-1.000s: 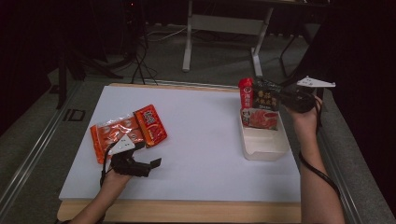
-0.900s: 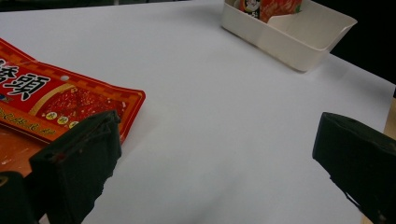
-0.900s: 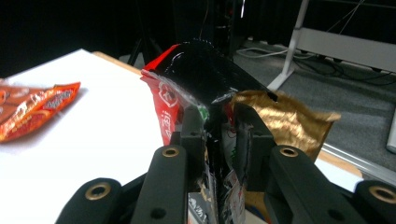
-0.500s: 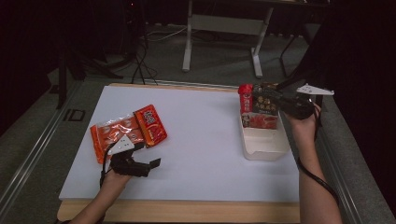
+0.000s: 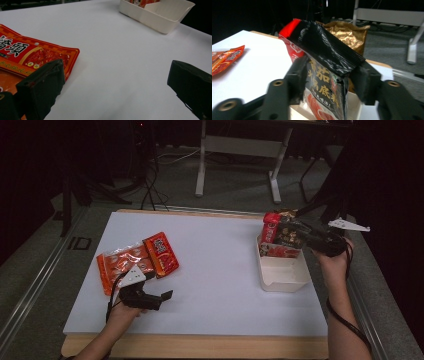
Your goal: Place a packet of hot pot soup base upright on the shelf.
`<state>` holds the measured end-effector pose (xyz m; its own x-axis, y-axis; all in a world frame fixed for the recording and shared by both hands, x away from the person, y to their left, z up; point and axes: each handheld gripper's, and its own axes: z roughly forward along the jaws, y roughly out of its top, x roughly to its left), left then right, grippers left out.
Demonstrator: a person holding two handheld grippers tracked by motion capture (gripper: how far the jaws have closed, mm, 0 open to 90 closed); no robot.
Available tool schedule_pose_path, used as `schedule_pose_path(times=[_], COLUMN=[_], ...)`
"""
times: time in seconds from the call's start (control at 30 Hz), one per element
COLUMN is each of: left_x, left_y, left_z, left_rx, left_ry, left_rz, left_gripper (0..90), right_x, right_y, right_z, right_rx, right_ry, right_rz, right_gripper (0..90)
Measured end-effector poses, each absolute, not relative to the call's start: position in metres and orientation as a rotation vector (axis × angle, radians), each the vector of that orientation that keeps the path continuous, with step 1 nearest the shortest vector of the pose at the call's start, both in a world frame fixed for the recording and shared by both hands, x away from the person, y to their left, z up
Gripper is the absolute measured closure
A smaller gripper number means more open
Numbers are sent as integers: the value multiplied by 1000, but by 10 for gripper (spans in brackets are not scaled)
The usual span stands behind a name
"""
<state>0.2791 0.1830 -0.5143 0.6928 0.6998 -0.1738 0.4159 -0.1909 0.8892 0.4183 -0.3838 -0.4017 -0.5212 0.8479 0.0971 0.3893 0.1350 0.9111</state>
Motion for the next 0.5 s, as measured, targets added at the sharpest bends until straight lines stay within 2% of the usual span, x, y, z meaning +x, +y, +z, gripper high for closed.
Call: schedule_pose_path(times=[0.13,0.17,0.2,0.23,0.33,0.5], left_x=[279,279,279,278,278,280], left_y=[183,183,182,182,182,185], left_z=[-512,-511,-511,-510,-509,-507], left_rx=[1824,1825,1830,1839,1851,1859], left_ry=[872,875,878,879,860,854], left_rz=[252,233,230,243,250,242], left_gripper=[15,15,15,15,16,23], right_x=[408,405,398,398,383,363], right_y=[-382,-382,-381,-381,-378,-361], right_z=[-396,-395,-391,-391,-386,-391], right_rx=[1186,1184,1184,1184,1186,1135], right_ry=[1951,1940,1917,1917,1865,1919], right_rz=[1337,1343,1346,1346,1397,1408], right_gripper=[350,315,239,239,148,109])
